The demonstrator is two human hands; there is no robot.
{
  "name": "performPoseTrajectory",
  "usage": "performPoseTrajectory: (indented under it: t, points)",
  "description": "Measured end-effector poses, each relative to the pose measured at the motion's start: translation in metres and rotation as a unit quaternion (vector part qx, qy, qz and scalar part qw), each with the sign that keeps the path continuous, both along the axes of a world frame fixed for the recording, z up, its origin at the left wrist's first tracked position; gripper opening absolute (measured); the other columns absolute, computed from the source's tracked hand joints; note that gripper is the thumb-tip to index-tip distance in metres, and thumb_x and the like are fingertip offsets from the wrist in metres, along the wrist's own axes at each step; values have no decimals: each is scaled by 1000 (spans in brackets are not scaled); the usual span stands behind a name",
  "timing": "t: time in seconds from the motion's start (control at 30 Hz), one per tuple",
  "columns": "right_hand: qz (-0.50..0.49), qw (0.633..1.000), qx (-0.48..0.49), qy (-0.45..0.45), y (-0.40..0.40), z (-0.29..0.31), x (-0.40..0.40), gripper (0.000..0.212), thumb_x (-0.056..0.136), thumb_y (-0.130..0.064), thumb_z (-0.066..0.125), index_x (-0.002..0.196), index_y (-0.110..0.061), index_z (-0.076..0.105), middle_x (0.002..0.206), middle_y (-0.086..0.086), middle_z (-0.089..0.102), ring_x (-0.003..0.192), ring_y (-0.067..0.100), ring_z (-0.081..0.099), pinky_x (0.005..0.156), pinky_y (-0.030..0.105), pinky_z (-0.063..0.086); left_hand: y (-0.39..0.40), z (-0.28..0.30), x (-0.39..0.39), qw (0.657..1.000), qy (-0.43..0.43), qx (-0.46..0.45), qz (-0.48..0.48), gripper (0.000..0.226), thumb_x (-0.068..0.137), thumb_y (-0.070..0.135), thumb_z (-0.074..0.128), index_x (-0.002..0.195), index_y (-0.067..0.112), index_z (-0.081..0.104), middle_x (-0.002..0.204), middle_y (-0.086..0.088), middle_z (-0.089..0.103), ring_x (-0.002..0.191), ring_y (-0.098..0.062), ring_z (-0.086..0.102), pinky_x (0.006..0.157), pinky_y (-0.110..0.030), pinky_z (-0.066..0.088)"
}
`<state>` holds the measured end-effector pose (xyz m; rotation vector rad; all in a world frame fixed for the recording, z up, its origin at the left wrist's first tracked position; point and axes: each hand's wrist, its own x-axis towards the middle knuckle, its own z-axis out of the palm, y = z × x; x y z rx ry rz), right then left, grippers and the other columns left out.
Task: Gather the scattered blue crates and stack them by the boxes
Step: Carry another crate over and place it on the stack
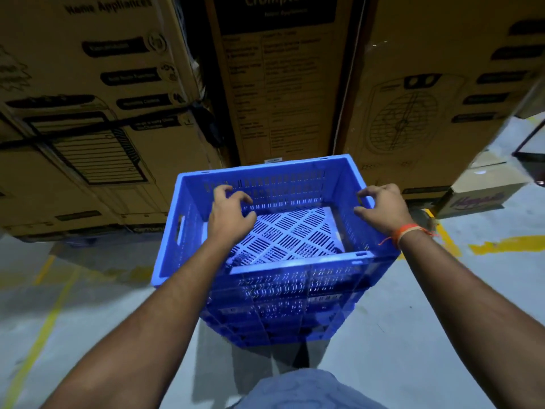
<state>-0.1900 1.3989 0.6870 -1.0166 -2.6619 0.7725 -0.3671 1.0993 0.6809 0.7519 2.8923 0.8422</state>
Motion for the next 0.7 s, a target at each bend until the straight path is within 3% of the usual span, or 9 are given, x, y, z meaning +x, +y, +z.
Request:
performPoseTrajectory:
  t: [0.2, 0.4, 0.5, 0.57, 0.7]
  points:
    - [-33, 997, -31, 60, -7, -1, 46, 38, 77, -26, 75, 114, -22, 69, 118, 9, 51, 84, 19, 63, 89, 28, 50, 24, -5, 17, 995, -35, 19, -96, 21, 85, 34, 69, 106, 30, 65, 131, 1, 43, 94, -20, 64, 87, -41, 55]
    - [-136, 982, -44, 125, -32, 7, 109, 37, 83, -26, 71, 118, -14, 68, 111, 2, 52, 86, 21, 68, 78, 28, 53, 64, 13, 43, 975, -53, 59, -207, 20, 86, 27, 71, 106, 27, 68, 125, 0, 54, 82, -8, 65, 76, -19, 41]
    - [-185, 972, -63, 127, -52, 2, 156, 34, 85, -26, 70, 117, -16, 68, 117, 4, 56, 90, 16, 68, 78, 22, 50, 89, 22, 70, 950, -72, 88, -291, 20, 86, 21, 71, 106, 25, 70, 122, -1, 56, 81, -7, 69, 71, -9, 42]
    - [-226, 964, -74, 119, -68, -2, 191, 33, 85, -29, 70, 116, -22, 68, 119, 4, 53, 82, 10, 68, 84, 22, 49, 105, 25, 96, 926, -76, 115, -351, 21, 85, 18, 70, 106, 23, 71, 118, 2, 56, 85, -7, 69, 72, -1, 41]
    - [-316, 940, -98, 85, -101, -17, 268, 32, 85, -30, 70, 116, -26, 68, 119, 2, 50, 74, 2, 65, 86, 22, 45, 138, 13, 166, 861, -103, 142, -477, 21, 83, 17, 67, 103, 23, 71, 114, 4, 54, 78, -3, 67, 73, -5, 43]
